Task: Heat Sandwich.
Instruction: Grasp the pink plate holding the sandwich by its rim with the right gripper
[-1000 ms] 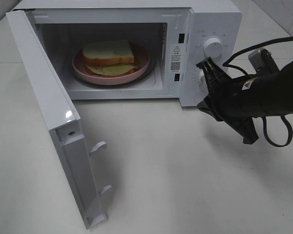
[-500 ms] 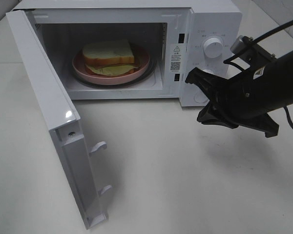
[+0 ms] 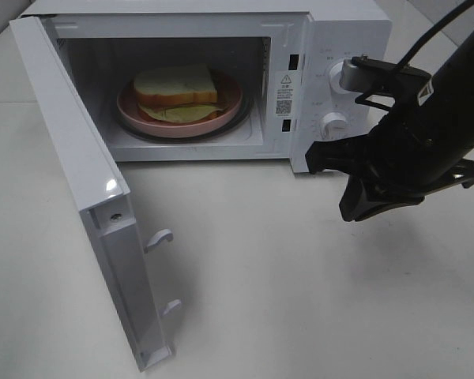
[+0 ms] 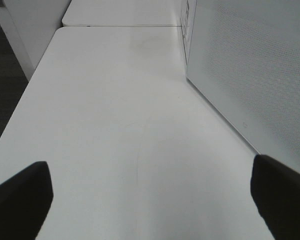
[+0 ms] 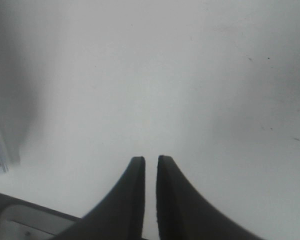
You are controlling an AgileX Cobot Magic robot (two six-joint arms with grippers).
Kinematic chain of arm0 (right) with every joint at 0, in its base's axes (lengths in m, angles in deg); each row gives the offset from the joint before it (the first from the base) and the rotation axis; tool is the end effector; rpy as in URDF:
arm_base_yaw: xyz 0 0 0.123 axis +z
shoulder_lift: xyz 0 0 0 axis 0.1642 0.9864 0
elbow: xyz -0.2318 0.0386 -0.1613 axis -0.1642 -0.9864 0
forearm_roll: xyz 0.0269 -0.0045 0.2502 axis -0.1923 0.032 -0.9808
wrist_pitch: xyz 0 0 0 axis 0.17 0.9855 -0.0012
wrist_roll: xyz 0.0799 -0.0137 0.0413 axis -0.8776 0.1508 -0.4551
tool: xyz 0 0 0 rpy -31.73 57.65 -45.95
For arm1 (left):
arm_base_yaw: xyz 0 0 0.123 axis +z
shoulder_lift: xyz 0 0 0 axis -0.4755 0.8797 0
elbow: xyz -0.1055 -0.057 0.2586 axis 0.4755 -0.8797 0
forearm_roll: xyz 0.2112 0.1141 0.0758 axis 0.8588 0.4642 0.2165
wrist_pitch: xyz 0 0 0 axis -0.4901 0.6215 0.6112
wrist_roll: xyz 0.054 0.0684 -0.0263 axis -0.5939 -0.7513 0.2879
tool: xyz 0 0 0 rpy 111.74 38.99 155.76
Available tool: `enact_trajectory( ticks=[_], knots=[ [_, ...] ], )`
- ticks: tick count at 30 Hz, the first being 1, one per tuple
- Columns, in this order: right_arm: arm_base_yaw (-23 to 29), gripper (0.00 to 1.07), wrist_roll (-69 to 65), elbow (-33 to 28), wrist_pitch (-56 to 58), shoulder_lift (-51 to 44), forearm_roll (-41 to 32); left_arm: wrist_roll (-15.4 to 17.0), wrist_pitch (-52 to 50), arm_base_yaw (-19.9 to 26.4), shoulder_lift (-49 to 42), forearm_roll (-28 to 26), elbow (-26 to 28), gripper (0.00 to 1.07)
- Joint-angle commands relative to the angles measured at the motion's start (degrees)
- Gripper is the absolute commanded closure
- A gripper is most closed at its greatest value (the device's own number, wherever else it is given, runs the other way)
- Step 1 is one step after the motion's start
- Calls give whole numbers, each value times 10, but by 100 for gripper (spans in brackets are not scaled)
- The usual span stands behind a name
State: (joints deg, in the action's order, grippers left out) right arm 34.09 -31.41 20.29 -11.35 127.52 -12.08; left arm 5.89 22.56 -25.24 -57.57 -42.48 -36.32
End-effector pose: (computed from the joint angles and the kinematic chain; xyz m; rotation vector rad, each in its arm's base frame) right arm 0.2490 0.1274 0.2237 -0.0992 2.8175 0.3863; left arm -0.0044 -0.0054 0.2782 0.0064 2.0231 -0.0054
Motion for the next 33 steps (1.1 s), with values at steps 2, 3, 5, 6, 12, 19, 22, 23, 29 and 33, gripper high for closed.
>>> enact_trajectory(
  ticks=[2,3,5,6,12,19,22,23,29,33],
  knots=[
    [0,94,109,30,79,-5,28,1,-5,1,-14,-3,-1,5],
    [0,94,131,35,87,-5,28,1,-5,1,-14,-3,-1,5],
    [0,93,159,39,94,-5,28,1,-5,1,-14,-3,-1,5],
    [0,93,202,46,107,-5,26,1,-5,1,-14,-3,-1,5],
    [0,93,363,69,136,-5,26,1,-5,1,-14,-3,-1,5],
    [0,91,528,73,143,-5,27,1,-5,1,-14,-3,-1,5],
    [1,91,615,73,143,-5,33,1,-5,1,-14,-3,-1,5],
    [1,90,633,73,143,-5,37,1,-5,1,-14,-3,-1,5],
    [2,86,763,73,162,-5,57,1,-5,1,-14,-3,-1,5],
    [6,75,802,73,165,-5,77,1,-5,1,-14,-3,-1,5]
  ],
)
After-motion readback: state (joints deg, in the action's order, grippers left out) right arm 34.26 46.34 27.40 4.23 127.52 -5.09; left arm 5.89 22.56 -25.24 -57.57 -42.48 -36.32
